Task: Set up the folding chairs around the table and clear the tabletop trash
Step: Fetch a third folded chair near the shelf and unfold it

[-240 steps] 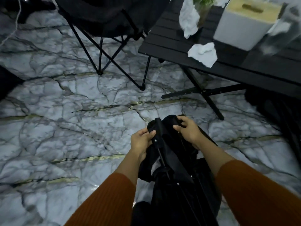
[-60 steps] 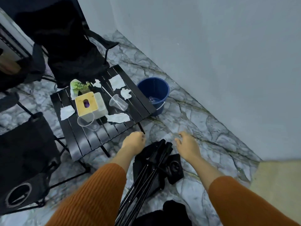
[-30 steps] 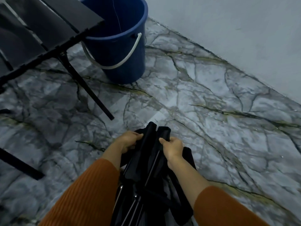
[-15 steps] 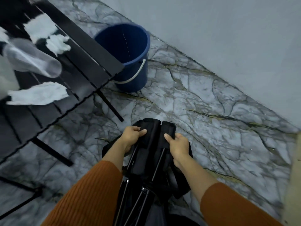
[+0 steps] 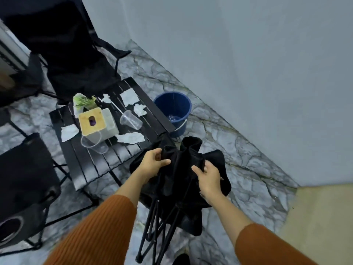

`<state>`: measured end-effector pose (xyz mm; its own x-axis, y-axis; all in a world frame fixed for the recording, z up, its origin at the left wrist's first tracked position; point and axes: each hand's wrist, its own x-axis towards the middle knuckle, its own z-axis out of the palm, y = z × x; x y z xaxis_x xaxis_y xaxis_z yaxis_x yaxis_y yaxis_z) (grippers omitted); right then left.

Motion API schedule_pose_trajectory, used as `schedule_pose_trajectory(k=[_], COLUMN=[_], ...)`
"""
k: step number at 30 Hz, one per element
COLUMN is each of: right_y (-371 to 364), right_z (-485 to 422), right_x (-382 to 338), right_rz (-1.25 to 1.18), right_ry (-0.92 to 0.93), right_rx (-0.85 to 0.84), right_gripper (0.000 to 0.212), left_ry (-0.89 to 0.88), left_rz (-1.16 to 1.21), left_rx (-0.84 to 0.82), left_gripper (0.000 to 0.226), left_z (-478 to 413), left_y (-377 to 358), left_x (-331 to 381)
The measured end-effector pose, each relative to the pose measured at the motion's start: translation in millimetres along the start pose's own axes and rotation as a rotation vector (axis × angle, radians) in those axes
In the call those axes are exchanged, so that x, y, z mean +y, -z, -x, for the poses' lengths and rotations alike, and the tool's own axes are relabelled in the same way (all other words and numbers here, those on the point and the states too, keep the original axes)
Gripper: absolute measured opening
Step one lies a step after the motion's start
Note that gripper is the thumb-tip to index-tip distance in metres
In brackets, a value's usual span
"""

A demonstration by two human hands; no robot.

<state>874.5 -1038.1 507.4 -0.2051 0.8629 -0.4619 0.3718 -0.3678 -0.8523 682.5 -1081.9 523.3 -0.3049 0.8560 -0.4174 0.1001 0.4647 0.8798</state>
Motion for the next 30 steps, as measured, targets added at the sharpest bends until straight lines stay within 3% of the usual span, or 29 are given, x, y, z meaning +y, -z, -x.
schedule_pose_trajectory(k=[5,9,15,18,24,30], right_y=[8.2,19.0,82.7,123.6,171.3,173.6], right_z=[67.4,98.0,84.5,70.6,72.7,106.8], right_x=[-52.8,-87.1,-137.7,-138.7,-89.0,-29.8], right_rz=[0.220,0.379,0.348,0.334,0.248,0.412], right_ry=[0.207,0.423,0.594,0.569,0.478,0.424], right_rx=[-0.090,-0.111,0.035,0.040,-0.077,-0.273], right_gripper=[0.058,0.042,0.027,0.022,0.030,0.026], left_ry=[-0.016,0.012,-0.001,-0.017,-0.026,0.199], left_rz=[0.069,0.153,0.218,0.116,-0.055,-0.087], left_rx=[0.169,0.418,0.674,0.708,0.720,0.767], left_gripper=[0.026,0.027,0.033,0.033,0.032,0.021], left_z=[115.6,201.3,291.1,322.9,358.8,405.0], left_y=[38.8,66.6,76.9,64.6,4.4,-19.0], left_x=[18.3,2.2,-25.6,-28.7,-27.3,-65.9])
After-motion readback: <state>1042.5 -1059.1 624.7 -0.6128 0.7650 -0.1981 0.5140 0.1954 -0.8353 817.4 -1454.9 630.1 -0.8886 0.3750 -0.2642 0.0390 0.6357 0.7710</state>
